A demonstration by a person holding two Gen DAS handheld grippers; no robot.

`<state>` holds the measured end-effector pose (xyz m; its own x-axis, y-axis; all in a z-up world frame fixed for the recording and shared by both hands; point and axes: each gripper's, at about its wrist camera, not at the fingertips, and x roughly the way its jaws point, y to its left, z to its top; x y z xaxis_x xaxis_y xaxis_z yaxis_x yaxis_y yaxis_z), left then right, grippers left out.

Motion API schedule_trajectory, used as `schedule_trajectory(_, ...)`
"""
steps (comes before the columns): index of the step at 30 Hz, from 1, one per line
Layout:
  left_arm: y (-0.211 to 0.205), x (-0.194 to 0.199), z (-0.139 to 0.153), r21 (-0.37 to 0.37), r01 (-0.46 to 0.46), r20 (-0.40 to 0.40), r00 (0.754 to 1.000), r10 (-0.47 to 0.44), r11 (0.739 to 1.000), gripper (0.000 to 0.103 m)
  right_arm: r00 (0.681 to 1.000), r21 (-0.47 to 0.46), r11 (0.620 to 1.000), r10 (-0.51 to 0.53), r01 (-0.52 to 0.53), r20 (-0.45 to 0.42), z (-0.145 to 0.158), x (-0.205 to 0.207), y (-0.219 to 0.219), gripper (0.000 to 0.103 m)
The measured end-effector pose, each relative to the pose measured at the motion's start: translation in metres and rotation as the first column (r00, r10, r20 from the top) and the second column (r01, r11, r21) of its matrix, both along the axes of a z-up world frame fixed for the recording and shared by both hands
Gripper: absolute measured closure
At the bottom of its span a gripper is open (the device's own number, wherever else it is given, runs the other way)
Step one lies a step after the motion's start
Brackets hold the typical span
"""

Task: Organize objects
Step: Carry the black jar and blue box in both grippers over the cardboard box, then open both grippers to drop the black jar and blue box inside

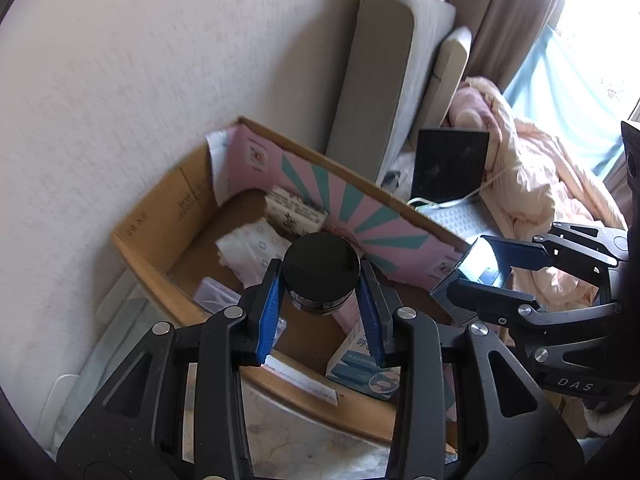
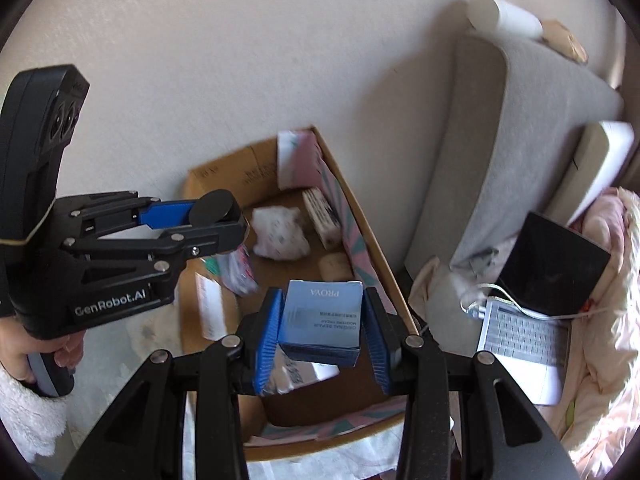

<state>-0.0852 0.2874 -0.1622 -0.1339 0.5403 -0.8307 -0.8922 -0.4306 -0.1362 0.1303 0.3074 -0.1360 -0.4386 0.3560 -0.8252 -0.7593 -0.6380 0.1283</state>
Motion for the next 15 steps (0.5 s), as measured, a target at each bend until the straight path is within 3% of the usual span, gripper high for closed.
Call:
schedule_trajectory(9, 0.022, 0.000, -0.042, -0.071, 0.029, 0.036, 0.999, -0.026, 0.997, 0.070, 0.999, -0.027, 0.999, -0.034, 0.035, 0.032, -0.024, 0.014, 0.004, 0.066)
schedule_trajectory(15, 0.026, -0.004, -0.051, -0.082, 0.028, 0.046, 0.999, -0.024, 0.996, 0.070, 0.999, -0.041, 0.998, -0.039, 0.040, 0.035, -0.035, 0.016, 0.007, 0.066)
